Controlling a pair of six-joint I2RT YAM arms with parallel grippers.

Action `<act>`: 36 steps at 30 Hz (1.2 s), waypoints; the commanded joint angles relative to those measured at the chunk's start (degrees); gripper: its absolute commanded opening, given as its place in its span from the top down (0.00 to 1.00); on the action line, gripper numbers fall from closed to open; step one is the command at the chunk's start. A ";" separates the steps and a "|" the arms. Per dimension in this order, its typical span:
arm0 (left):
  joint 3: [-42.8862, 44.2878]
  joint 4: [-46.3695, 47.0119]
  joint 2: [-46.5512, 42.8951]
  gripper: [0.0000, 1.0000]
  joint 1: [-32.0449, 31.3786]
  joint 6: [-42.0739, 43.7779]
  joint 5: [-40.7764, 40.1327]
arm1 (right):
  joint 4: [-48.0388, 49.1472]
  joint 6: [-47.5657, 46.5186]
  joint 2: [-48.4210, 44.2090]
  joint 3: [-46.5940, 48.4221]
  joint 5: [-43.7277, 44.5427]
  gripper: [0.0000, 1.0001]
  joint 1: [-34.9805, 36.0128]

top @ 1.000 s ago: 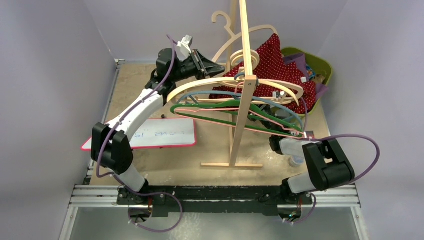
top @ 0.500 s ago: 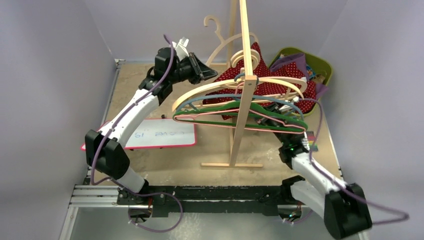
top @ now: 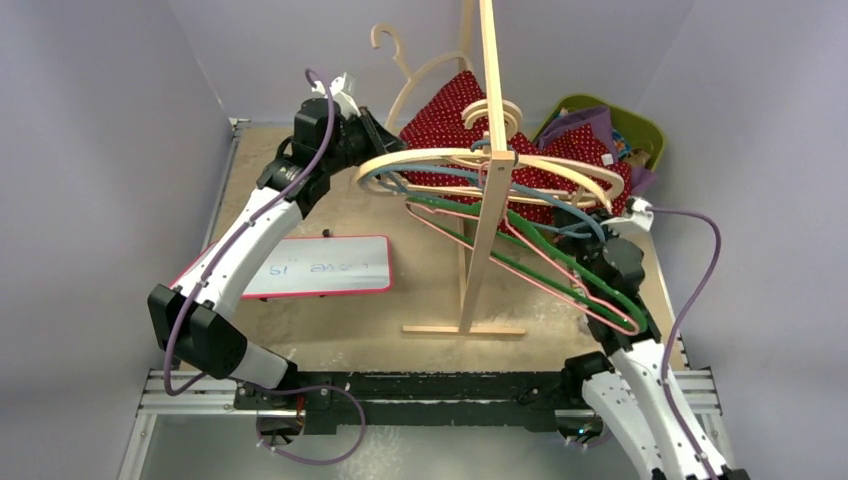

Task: Remove the skirt from the hanger
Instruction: Remove the skirt from the hanger, then place the skirt in the bin.

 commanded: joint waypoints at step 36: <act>-11.39 -8.30 -17.78 1.00 1.22 18.28 -24.18 | -13.34 -16.32 31.94 67.00 -27.17 1.00 -31.17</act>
